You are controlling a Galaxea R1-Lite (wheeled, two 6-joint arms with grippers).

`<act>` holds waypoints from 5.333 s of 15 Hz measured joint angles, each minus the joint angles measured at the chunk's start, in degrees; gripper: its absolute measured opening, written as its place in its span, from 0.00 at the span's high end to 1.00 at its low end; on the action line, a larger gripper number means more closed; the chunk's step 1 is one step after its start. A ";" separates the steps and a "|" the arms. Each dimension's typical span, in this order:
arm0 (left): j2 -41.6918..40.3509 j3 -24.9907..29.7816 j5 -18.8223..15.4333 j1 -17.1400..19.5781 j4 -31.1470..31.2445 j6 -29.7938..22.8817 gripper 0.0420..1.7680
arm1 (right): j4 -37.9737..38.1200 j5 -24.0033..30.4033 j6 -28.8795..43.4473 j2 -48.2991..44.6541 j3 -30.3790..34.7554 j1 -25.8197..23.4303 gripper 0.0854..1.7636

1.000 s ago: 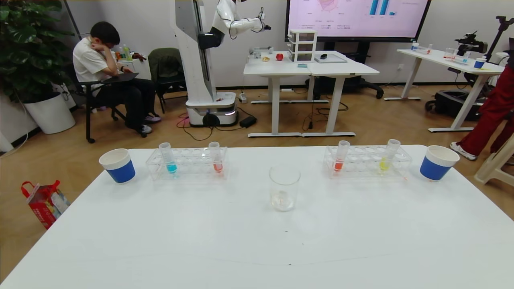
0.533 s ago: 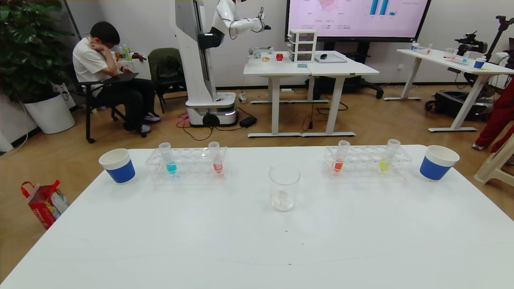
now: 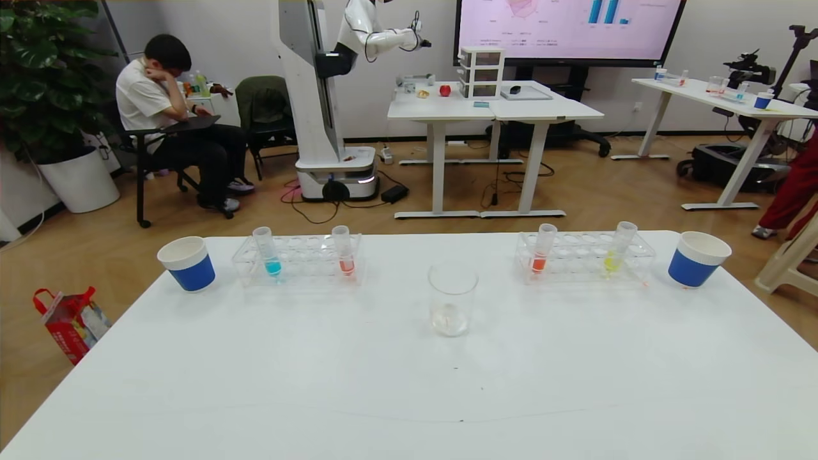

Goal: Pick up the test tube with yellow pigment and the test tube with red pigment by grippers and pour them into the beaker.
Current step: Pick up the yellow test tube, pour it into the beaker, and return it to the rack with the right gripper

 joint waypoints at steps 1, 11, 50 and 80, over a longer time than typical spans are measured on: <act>0.00 0.00 0.05 0.00 0.00 0.00 0.01 | -3.62 0.05 -0.04 5.02 -1.07 -0.06 0.02; 0.00 0.00 0.02 0.02 -0.02 -0.02 0.01 | -34.13 4.63 0.18 52.27 -12.47 -4.63 0.02; 0.00 0.00 0.00 0.00 0.00 0.00 0.01 | -45.85 5.47 2.27 82.37 -38.32 -3.83 0.75; 0.00 0.00 0.00 0.00 0.00 0.00 0.01 | -40.22 43.14 -47.42 81.52 -46.07 19.70 0.75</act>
